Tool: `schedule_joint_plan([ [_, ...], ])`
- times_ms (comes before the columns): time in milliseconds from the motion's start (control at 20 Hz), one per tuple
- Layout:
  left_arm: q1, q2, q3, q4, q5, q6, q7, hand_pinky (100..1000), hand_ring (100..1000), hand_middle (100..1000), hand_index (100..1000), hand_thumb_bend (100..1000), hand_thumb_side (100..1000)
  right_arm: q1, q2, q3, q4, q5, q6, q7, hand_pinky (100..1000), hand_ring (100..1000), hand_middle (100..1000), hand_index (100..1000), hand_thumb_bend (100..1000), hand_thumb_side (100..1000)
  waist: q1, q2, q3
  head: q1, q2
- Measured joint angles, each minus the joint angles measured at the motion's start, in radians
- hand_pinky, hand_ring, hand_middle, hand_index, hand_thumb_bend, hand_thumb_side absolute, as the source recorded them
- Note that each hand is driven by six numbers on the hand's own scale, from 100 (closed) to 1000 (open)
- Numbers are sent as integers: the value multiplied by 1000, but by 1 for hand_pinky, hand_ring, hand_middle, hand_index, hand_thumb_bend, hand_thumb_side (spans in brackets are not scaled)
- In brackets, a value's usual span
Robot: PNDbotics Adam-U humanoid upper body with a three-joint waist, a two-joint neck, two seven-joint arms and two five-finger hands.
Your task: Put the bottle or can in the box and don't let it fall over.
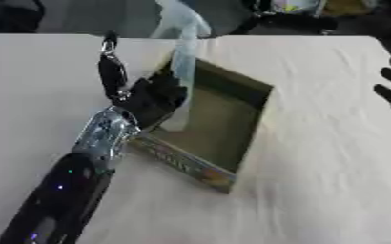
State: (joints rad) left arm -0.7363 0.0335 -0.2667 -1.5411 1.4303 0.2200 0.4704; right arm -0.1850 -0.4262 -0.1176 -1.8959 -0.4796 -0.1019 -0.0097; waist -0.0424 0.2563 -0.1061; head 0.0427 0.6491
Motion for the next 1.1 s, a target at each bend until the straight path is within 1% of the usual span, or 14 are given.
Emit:
schedule_joint_plan([
  [300,25,68,24,-23,-13,-24,-10,100,100,100,959,662,1000,14,-3,-7,0,3,-6,-6,894,917,848,940,100,605,4,-4,20,-24,1],
  [450,42,107,43,-56,-16,-43,-13,100,100,100,958,659,1000,19,-10,-12,-1,5,-8,-10,893,917,848,940,100,603,5,-8,29,-35,3],
  [750,70,190,90,-129,-20,-90,-8,100,100,100,957,651,1000,28,-18,-18,-7,5,-13,-17,893,917,849,940,100,598,5,-14,43,-41,6],
  [950,81,250,128,-171,-34,-129,3,100,100,100,953,620,1000,34,-21,-18,-14,5,-16,-21,892,918,849,939,100,593,6,-18,52,-41,9],
  [1000,89,272,138,-181,-52,-140,4,100,100,100,951,595,1000,36,-23,-19,-18,5,-17,-22,891,918,849,939,100,590,7,-18,54,-41,9],
  [1050,97,294,149,-189,-74,-151,5,117,100,100,946,576,1000,37,-27,-21,-21,5,-18,-23,891,918,849,939,100,588,10,-18,58,-41,10],
  [1100,108,317,161,-197,-101,-163,5,176,100,100,937,556,1000,38,-30,-24,-26,6,-20,-25,891,918,849,939,100,585,13,-18,61,-43,11],
])
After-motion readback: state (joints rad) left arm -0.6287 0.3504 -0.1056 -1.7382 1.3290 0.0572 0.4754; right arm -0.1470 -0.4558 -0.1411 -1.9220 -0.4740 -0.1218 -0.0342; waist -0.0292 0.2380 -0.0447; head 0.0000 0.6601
